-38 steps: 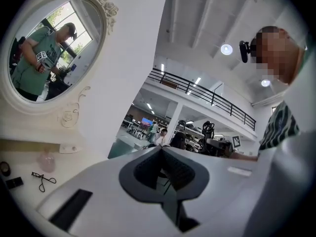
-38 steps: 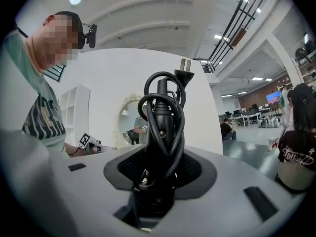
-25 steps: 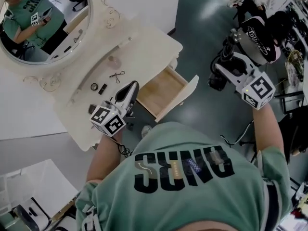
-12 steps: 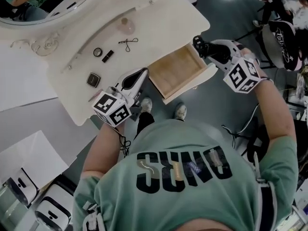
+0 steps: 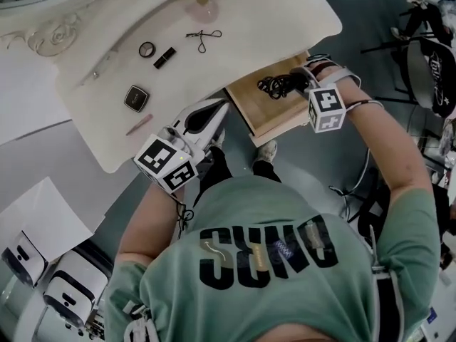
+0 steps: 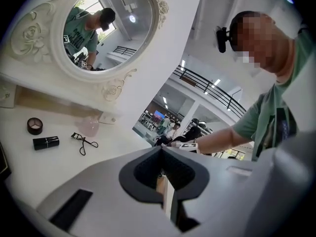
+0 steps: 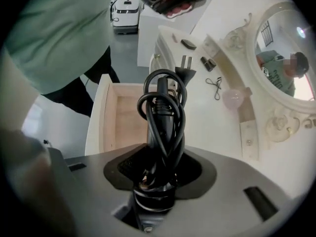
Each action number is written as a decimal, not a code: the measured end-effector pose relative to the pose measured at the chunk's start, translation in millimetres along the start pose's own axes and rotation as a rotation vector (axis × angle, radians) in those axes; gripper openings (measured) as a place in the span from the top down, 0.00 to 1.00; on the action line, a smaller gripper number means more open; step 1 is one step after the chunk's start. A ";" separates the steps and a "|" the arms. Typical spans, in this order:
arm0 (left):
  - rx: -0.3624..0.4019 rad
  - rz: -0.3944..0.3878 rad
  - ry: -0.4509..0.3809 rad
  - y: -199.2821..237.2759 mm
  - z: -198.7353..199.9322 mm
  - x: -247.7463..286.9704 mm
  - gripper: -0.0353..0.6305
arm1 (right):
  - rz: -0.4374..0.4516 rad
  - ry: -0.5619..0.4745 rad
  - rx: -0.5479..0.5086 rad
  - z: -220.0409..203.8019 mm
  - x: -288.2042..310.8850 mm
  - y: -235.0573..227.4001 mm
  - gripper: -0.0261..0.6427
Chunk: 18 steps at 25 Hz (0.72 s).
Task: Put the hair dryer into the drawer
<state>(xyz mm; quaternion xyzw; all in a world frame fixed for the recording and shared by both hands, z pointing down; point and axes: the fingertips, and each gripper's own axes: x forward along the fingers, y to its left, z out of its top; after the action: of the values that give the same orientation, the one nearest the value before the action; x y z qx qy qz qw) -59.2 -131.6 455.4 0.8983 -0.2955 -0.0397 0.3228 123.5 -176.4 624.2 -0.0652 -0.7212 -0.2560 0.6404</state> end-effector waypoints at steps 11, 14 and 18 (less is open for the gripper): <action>-0.041 -0.010 0.025 13.0 -20.6 -12.4 0.94 | 0.132 0.157 -0.206 13.1 105.9 37.3 0.73; -0.039 -0.008 0.032 15.9 -23.1 -14.0 0.94 | 0.156 0.183 -0.220 12.7 125.3 46.7 0.73; -0.044 -0.007 0.037 18.8 -24.8 -16.7 0.94 | 0.174 0.182 -0.228 16.6 138.6 55.5 0.73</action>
<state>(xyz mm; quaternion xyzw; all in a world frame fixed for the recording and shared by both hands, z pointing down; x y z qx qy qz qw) -75.9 -120.1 484.3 0.8925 -0.2856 -0.0306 0.3477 108.3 -153.6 771.9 -0.1760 -0.6183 -0.2847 0.7111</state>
